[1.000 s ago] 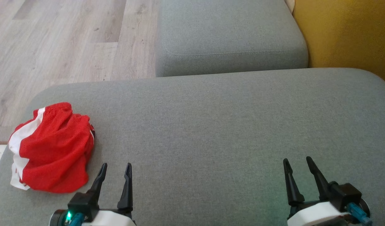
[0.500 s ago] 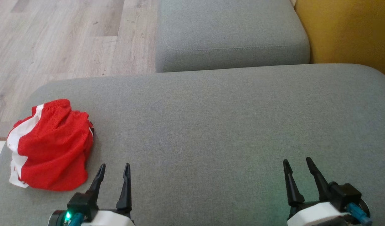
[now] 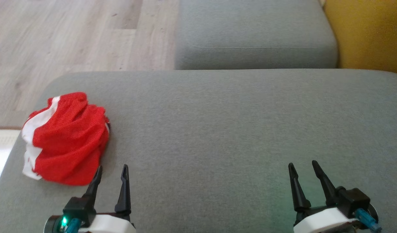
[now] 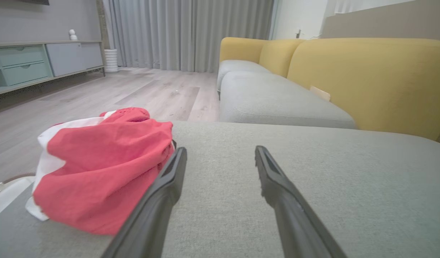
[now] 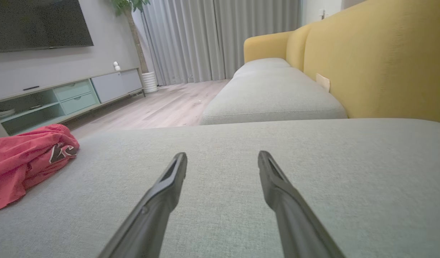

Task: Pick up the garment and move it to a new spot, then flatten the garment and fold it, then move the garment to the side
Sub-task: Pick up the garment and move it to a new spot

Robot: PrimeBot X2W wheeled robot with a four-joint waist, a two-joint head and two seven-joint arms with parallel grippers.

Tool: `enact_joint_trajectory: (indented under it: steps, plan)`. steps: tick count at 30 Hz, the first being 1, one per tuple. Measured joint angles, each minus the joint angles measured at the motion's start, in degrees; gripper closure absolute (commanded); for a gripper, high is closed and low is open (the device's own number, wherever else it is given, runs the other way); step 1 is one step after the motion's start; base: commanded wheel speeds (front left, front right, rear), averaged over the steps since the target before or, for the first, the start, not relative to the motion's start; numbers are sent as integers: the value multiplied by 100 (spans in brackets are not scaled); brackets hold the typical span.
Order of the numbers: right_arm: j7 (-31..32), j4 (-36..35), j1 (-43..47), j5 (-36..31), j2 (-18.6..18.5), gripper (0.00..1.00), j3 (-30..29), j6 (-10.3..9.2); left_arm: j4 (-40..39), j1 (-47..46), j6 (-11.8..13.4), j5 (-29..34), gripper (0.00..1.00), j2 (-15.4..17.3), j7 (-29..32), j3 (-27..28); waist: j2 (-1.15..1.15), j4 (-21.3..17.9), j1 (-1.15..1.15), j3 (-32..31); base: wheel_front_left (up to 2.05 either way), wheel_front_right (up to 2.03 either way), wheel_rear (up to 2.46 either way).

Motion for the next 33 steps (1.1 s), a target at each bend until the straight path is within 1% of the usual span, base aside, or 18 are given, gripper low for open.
enact_joint_trajectory:
  steps: [6, 12, 17, 18, 23, 27, 30, 33]
  plan:
    - [0, -41, 1, -1, 1, 0, -9, 0, -32, -21, 33, 2, 0, 4, 0, 11, 0, 444, 0, 84, 0, 0, 0]
    - [0, -62, 0, 3, 2, 0, -103, 0, -42, -51, 29, 62, 0, 10, 0, 40, 0, 1025, 0, 186, 0, 0, 0]
    - [0, -55, 2, 16, 3, 0, -90, 0, -53, -38, 29, 112, 0, 16, -1, 171, 0, 1467, 0, 253, 0, 0, 0]
    - [0, -55, 2, 16, 3, 0, -90, 0, -53, -38, 29, 112, 0, 16, -1, 171, 0, 1467, 0, 253, 0, 0, 0]
    - [0, -53, 4, 5, 5, 0, -123, 0, -92, -34, 27, 126, 0, 16, 0, 245, 0, 1809, 0, 320, 0, 0, 0]
    - [0, -31, 12, -51, 7, 0, -261, 0, -108, -31, -38, 298, 0, 18, 0, 357, 0, 2001, 0, 375, 0, 0, 0]
    - [0, -8, 21, -68, 10, 0, -311, 0, -212, -17, -133, 308, 0, 73, 0, 553, 0, 2049, 0, 449, 0, 0, 0]
    - [0, 45, 20, -197, 13, 0, -515, 0, -455, -109, -292, 337, 0, 181, -1, 700, 0, 2022, 0, 562, 0, 0, 0]
